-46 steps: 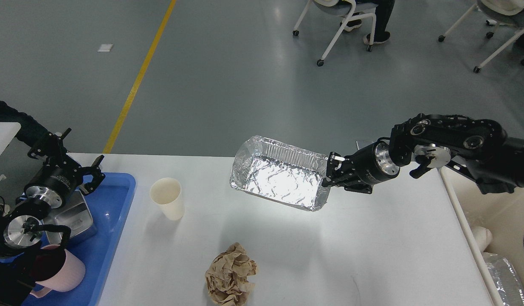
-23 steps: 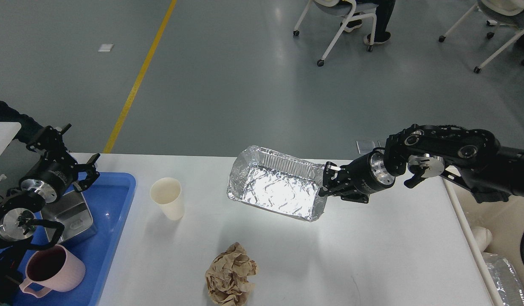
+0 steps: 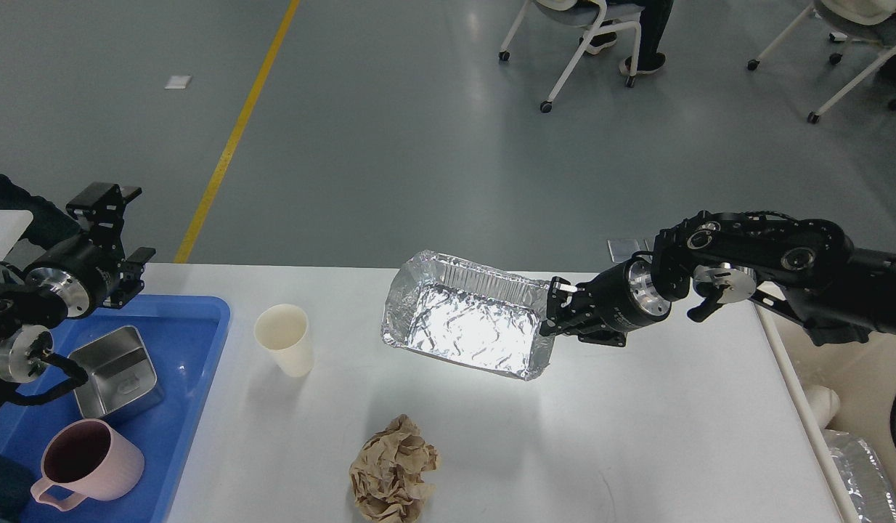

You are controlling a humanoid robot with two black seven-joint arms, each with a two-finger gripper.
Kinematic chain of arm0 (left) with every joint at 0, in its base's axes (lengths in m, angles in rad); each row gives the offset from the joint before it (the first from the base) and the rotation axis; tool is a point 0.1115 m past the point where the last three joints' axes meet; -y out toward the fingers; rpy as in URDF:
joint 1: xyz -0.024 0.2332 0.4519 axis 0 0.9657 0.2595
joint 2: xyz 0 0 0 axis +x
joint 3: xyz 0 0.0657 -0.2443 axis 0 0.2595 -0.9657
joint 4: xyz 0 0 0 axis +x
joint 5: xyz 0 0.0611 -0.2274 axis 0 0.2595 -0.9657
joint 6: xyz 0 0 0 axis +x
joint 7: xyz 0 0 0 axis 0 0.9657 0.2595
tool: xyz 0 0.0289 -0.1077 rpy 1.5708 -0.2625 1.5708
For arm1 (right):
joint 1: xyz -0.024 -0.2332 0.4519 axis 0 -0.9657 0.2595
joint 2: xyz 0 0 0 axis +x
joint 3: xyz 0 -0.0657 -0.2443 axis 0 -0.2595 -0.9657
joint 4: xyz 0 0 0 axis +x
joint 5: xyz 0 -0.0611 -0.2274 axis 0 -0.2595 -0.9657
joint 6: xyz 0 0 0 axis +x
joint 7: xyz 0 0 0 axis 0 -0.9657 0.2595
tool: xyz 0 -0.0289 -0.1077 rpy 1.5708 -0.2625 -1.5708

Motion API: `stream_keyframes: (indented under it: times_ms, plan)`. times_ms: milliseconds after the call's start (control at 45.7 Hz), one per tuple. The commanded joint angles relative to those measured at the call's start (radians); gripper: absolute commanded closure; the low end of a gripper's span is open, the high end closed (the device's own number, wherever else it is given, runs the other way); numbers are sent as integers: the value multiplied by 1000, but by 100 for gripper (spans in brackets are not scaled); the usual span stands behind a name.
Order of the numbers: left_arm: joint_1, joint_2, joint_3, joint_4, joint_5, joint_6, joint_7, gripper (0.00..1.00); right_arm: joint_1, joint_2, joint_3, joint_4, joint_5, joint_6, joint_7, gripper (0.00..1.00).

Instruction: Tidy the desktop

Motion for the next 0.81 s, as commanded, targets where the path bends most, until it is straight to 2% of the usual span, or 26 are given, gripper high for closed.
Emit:
stream_keyframes:
  times_ms: [0,88,219,372,503,788]
  plan:
    - [-38,149,130,-102,95,-16,10,3,-1,0,0,7,0,-1,0,100]
    - [-79,272,226,-133,139,-108,10,3,-4,-2,-2,7,0,-1,0,100]
    - [-101,378,261,-138,240,-214,10,4,-4,0,0,7,0,-1,0,100]
    - [-87,463,267,-170,426,-219,8,4,-4,-3,-2,8,0,-1,0,100]
    - [-71,532,266,-196,459,-219,5,5,-4,-5,0,8,0,-3,0,100]
    - [-70,547,266,-248,468,-196,5,6,-3,-5,0,8,0,-6,0,100]
